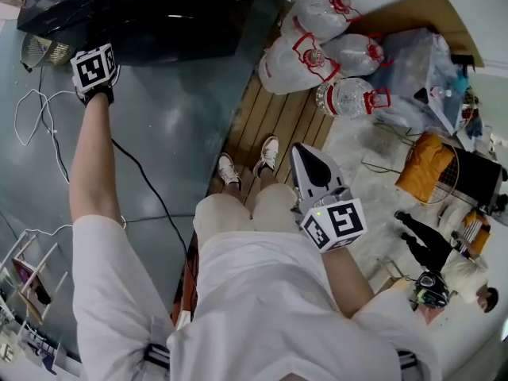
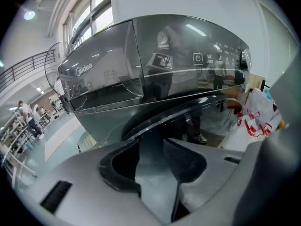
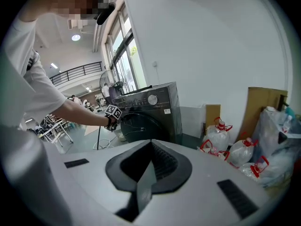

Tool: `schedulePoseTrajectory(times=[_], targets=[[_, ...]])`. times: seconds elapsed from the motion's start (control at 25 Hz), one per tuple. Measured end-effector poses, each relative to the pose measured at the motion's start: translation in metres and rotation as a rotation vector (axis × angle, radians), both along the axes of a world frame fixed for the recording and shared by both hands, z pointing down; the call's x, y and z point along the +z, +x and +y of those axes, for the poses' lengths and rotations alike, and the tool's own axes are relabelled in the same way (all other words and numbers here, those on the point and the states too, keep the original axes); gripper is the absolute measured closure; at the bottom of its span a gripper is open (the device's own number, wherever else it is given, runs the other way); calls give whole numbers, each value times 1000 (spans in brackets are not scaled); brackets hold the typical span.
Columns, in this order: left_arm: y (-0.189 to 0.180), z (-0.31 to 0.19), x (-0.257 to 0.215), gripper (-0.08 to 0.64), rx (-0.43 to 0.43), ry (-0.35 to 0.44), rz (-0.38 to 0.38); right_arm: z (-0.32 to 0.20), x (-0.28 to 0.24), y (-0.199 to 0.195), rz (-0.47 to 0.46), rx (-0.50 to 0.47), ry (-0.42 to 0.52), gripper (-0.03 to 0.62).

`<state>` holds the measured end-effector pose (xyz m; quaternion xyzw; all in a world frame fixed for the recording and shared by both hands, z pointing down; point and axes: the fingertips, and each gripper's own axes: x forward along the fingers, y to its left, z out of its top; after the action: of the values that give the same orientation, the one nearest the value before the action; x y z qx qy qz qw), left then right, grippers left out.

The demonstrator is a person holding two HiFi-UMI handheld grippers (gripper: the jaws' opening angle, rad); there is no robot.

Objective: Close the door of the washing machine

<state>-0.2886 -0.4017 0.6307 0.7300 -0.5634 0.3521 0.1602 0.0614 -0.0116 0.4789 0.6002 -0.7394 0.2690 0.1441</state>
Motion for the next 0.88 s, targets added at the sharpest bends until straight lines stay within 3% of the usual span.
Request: schedulePoseTrajectory(times=[0.12, 0.4, 0.68, 0.88], targets=[[1, 3, 2, 419, -18, 5, 14, 5, -1, 11, 13, 23, 8, 595], [14, 16, -21, 410, -78, 63, 123, 22, -16, 38, 22, 64, 25, 595], [25, 52, -45, 410, -91, 85, 180, 25, -32, 46, 19, 47, 64, 595], [44, 95, -60, 415, -30, 78, 213, 23, -48, 38, 11, 7, 91, 595]])
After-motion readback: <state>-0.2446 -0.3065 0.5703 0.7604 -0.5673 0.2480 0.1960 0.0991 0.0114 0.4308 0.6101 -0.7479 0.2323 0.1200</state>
